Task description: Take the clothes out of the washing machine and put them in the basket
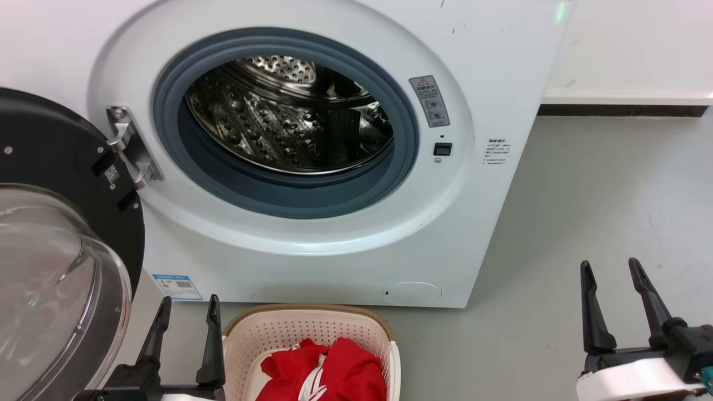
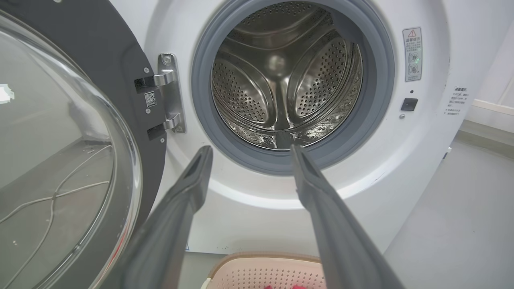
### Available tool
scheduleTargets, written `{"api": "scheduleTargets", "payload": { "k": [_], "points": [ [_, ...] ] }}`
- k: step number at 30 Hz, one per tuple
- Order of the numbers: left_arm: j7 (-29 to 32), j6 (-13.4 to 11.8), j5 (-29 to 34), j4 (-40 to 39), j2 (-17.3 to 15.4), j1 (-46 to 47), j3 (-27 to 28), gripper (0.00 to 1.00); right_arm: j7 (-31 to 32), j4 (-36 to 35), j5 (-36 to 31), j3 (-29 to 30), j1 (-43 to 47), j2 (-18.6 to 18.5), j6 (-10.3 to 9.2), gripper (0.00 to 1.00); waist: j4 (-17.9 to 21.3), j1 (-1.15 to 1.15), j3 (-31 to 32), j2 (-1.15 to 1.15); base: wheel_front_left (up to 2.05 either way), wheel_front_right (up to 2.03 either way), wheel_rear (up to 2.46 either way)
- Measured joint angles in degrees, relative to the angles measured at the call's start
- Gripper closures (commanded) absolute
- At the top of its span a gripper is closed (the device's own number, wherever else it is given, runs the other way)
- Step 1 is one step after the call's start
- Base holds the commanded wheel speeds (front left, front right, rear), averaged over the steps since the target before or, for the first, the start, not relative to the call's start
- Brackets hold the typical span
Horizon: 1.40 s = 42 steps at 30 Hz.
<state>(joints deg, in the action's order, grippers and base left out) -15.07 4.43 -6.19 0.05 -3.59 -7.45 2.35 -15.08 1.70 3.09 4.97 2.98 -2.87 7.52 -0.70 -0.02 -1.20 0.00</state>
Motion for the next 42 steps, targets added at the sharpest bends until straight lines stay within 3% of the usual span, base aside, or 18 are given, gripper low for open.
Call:
{"api": "scheduleTargets", "payload": {
  "k": [18,28,29,34,42],
  "points": [
    [0.0,-2.4,2.1,-1.5,0.6,-0.8,-0.2,0.0,0.0,0.1,1.1,-0.3,1.1,0.0,-0.01,0.0,2.1,0.01,1.1,0.0,0.0,0.0,0.0],
    [0.0,-3.2,-0.5,0.5,0.6,-0.4,-0.1,0.0,0.0,0.2,1.1,-0.6,1.0,0.0,-0.01,0.0,2.5,0.02,0.8,0.0,0.0,0.0,0.0],
    [0.0,-3.1,-0.7,0.7,0.7,-0.5,-0.1,1.0,0.0,0.5,1.1,-0.6,1.1,0.0,0.0,1.0,2.5,0.02,0.8,0.0,0.0,0.0,0.0],
    [0.7,-3.1,-1.5,3.5,0.8,-1.0,-0.1,1.0,0.5,2.9,2.0,-0.7,2.2,0.2,0.0,1.0,2.5,0.03,0.8,0.0,0.0,0.0,0.0],
    [3.0,-2.5,-10.6,4.8,0.8,-0.3,0.2,1.0,2.6,4.0,11.5,-0.7,1.9,0.2,0.0,1.0,2.4,0.03,0.8,0.0,0.0,0.0,0.0]
  ]
}}
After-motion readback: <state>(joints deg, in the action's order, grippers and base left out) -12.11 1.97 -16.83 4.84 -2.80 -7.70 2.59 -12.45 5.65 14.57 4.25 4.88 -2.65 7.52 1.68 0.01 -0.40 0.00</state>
